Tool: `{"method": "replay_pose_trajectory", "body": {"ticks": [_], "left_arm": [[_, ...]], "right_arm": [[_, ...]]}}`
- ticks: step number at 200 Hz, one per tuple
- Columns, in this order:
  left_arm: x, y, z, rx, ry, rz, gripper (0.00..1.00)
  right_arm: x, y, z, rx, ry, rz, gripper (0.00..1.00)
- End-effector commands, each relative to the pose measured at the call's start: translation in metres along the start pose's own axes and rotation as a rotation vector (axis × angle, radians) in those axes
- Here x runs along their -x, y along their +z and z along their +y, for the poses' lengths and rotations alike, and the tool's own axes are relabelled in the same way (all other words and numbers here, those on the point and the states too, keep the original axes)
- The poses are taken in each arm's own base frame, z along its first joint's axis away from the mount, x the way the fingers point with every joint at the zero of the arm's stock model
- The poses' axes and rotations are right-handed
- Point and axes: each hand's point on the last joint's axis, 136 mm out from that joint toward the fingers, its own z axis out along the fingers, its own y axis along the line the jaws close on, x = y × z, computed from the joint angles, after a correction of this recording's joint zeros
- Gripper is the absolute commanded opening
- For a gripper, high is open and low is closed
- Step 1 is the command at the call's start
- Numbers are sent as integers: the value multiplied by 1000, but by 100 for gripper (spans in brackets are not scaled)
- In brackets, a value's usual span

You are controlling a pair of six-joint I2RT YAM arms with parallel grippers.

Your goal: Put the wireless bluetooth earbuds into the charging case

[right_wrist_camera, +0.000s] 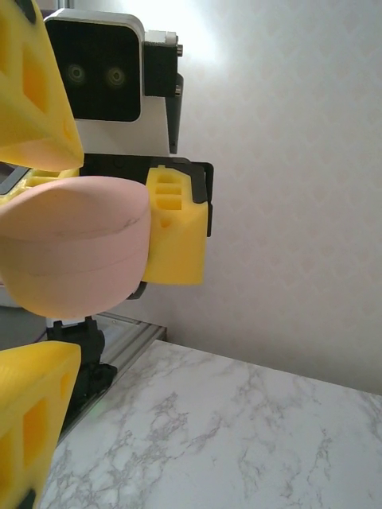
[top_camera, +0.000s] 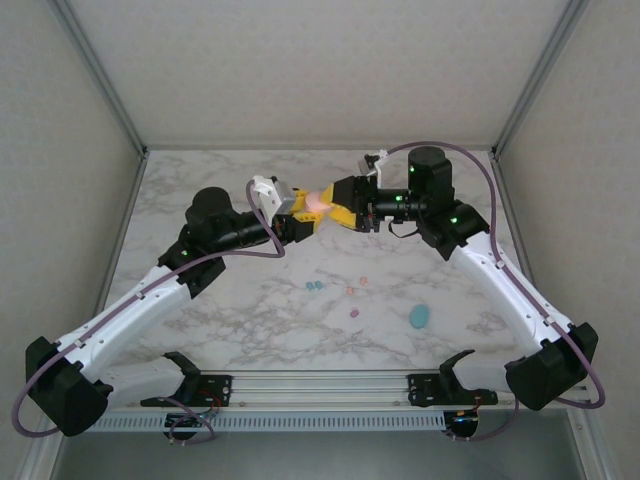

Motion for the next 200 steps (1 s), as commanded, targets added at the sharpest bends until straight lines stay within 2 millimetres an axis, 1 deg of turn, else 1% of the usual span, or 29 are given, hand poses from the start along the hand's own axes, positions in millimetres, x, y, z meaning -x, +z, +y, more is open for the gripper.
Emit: {"method": "replay_pose_trajectory", "body": {"ticks": [1, 12, 26, 43, 55, 68, 85, 108, 121, 133, 165, 200], "left_arm": [[15, -4, -4, 4, 16, -50, 21], [15, -5, -3, 9, 12, -46, 21], [15, -5, -5, 2, 3, -40, 21], [14, -4, -7, -15, -15, -49, 20], [14, -3, -9, -30, -28, -55, 20], [13, -2, -10, -42, -41, -62, 20], [13, 0, -12, -60, -61, -68, 20], [13, 1, -13, -75, -79, -72, 20], [13, 1, -14, -79, -79, -71, 20], [14, 1, -14, -78, -80, -71, 20], [13, 2, -15, -88, -83, -65, 20], [14, 2, -16, -94, -87, -65, 20]], "right_arm": [[-6, 2, -2, -3, -9, 29, 62], [0, -6, -5, -72, -73, -37, 66], [10, -23, -5, -160, -178, -167, 70], [11, -38, 9, -151, -402, -255, 73], [11, -49, 15, -169, -554, -308, 75], [9, -55, 12, -206, -705, -332, 75], [2, -54, 4, -246, -835, -279, 74], [1, -46, -9, -297, -847, -180, 73], [1, -40, -7, -283, -832, -135, 73], [-3, -34, 0, -238, -841, -101, 74], [2, -32, 8, -214, -862, -122, 73], [10, -31, 6, -238, -851, -145, 73]]}}
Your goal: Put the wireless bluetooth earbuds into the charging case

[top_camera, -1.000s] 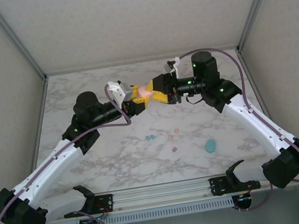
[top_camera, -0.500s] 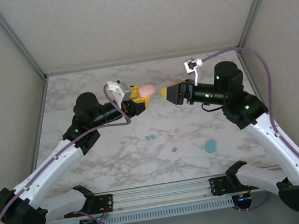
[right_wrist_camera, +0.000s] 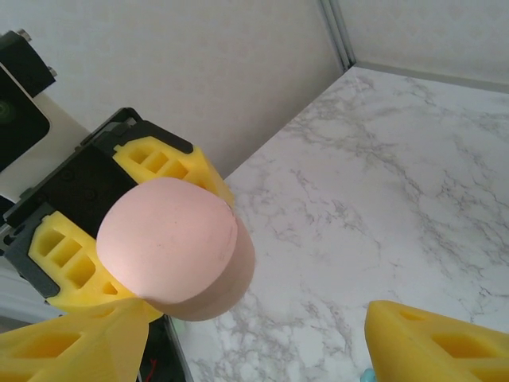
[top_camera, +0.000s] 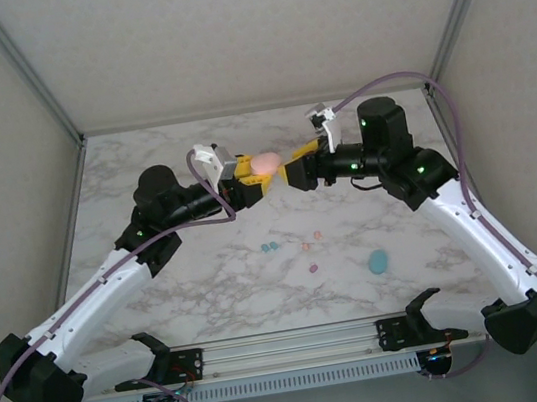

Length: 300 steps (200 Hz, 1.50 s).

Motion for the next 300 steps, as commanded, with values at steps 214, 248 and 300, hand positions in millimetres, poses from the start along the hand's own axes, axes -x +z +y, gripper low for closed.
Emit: {"method": "replay_pose_trajectory", "body": {"ticks": [214, 248, 300], "left_arm": [[9, -1, -19, -75, 7, -4, 20], [7, -1, -20, -75, 9, 0, 20], [7, -3, -18, -54, 16, -4, 20]], "right_arm": [[37, 1, -5, -95, -107, -114, 74], [45, 0, -7, -118, -92, -136, 74], [47, 0, -17, -169, 0, -126, 78]]}}
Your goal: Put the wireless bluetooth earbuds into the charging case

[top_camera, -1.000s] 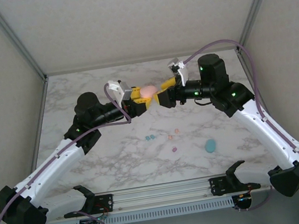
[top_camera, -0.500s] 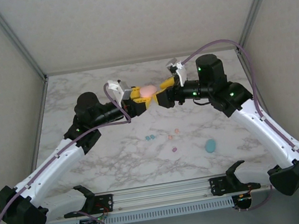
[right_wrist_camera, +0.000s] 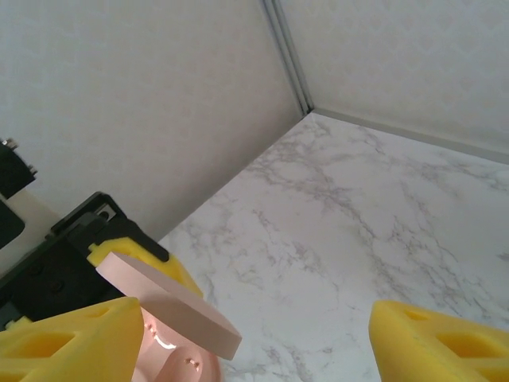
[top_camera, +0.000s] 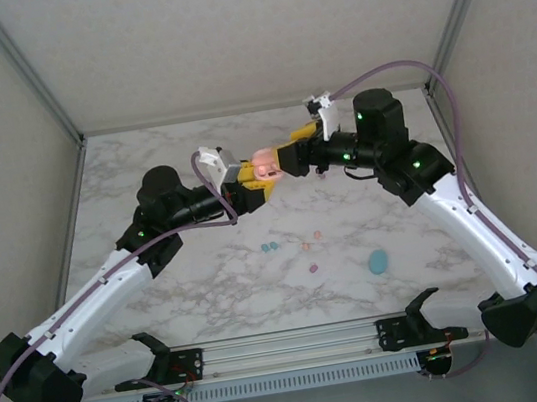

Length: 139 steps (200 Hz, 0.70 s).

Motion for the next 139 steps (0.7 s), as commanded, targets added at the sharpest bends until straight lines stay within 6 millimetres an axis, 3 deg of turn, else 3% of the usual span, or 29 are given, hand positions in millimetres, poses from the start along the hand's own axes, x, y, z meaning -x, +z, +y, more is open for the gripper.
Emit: {"method": "replay_pose_trajectory", "body": {"ticks": [1, 43, 70, 82, 106, 123, 139], "left_arm": [[15, -5, -11, -24, 52, -38, 20], [5, -7, 0, 47, 39, -16, 20], [0, -8, 5, 78, 30, -8, 20], [0, -9, 5, 80, 26, -9, 20], [4, -11, 7, 97, 30, -38, 20], [12, -13, 4, 96, 50, -61, 21], [18, -15, 3, 100, 96, -70, 22]], "right_arm": [[15, -3, -6, -56, 48, -30, 78], [28, -21, 9, -28, 75, -76, 86], [34, -42, 1, -122, 96, -141, 92], [31, -49, -1, -147, 88, -151, 92], [11, -48, 22, -9, -7, -95, 91], [4, -43, 10, -58, 115, -51, 90], [-6, -34, 3, -74, 350, 43, 88]]}}
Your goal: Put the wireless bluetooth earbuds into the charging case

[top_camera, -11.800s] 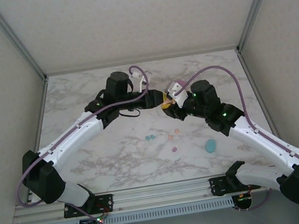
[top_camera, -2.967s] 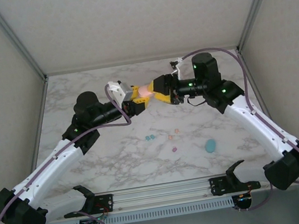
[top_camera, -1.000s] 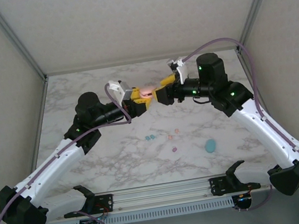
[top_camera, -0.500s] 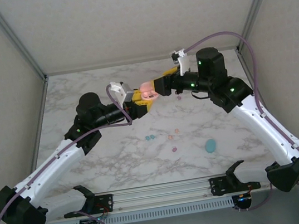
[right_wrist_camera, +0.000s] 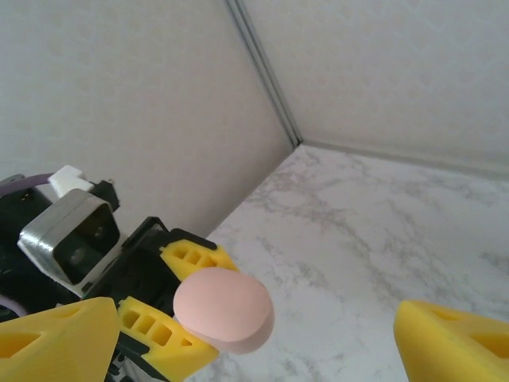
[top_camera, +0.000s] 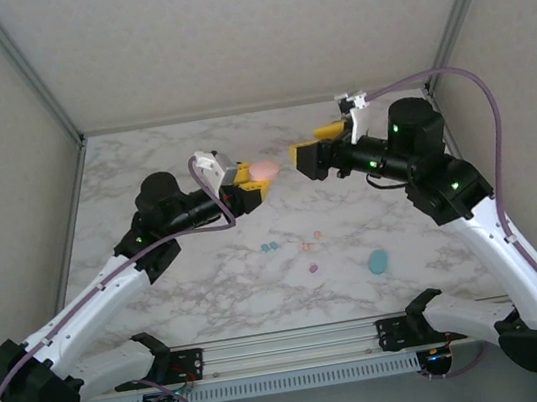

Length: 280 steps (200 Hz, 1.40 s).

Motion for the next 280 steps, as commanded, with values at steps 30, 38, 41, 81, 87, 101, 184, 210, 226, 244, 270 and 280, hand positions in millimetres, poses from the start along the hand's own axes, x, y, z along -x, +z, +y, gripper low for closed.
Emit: {"method": "replay_pose_trajectory", "body": {"ticks": [30, 38, 41, 81, 87, 101, 184, 210, 226, 244, 270, 280], "left_arm": [[34, -3, -5, 7, 153, -67, 22], [36, -2, -6, -1, 159, -70, 22], [37, -2, -6, -3, 160, -69, 22], [43, -1, -5, -3, 182, -86, 22], [45, -1, -6, -5, 185, -89, 22], [48, -1, -8, -16, 188, -89, 22], [48, 0, -10, -34, 179, -81, 22], [49, -1, -10, -28, 181, -86, 22], [49, 0, -10, -28, 179, -85, 22], [49, 0, -10, -32, 178, -85, 22], [48, 2, -10, -37, 173, -82, 22], [48, 3, -10, -39, 170, -81, 22]], "right_arm": [[-33, 44, 17, 199, 583, 290, 76], [-33, 47, 20, 225, 612, 306, 74], [-33, 48, 20, 229, 623, 310, 73], [-42, 52, 27, 297, 657, 371, 69], [-42, 54, 26, 303, 660, 378, 69], [-42, 57, 29, 339, 677, 398, 65], [-45, 64, 34, 433, 700, 463, 46], [-46, 62, 25, 410, 711, 447, 42], [-44, 59, 20, 396, 716, 429, 47], [-44, 58, 17, 394, 720, 416, 49], [-42, 57, 20, 423, 722, 414, 46], [-41, 57, 21, 432, 721, 412, 43]]}}
